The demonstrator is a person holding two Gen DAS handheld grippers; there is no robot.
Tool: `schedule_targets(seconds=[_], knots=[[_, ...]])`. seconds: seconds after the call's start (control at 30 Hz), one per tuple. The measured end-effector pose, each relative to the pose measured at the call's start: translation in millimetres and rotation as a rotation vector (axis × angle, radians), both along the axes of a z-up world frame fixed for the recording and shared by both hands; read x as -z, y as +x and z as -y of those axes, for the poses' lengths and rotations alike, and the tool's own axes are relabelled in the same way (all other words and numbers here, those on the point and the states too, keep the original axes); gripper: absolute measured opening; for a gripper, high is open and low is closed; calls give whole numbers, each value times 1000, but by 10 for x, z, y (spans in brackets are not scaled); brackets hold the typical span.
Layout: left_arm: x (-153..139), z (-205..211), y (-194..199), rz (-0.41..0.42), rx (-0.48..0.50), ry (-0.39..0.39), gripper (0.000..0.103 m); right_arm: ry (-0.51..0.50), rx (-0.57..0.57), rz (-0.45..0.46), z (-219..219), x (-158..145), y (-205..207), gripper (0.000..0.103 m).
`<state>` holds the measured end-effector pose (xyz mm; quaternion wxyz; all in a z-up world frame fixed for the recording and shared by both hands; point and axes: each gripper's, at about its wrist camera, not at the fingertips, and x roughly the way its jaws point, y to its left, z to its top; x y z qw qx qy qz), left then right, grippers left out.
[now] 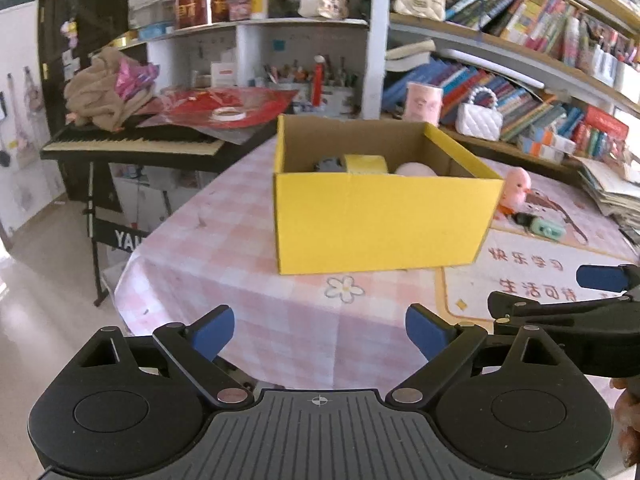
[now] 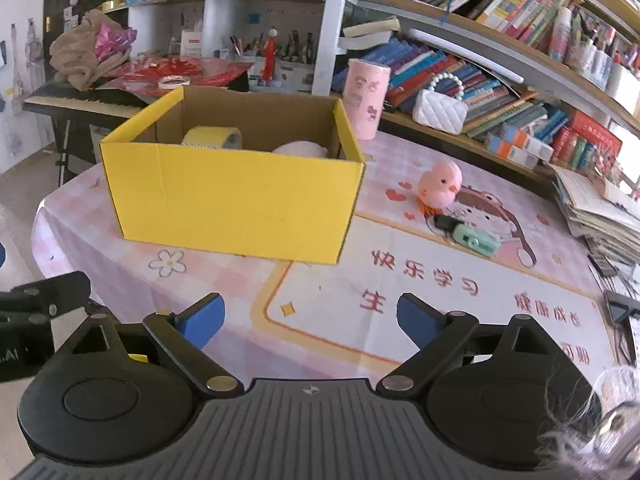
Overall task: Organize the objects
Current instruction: 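Move both open tools back from the box toward the pink chick, then grasp the mint-green stapler beside the pink chick with the left tool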
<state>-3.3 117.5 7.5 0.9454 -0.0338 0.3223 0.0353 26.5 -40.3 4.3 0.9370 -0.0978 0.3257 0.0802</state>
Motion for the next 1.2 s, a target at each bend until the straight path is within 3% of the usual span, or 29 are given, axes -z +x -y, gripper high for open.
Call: schedule_targets(seconds=[0.63,1.2], knots=[[-22,422,3,16,173,-35,95,-5,184,-23,491,41,-324,98],[16,1148,382,-11,323,-41,95,-2,356,-56,1248,87,-208,98]])
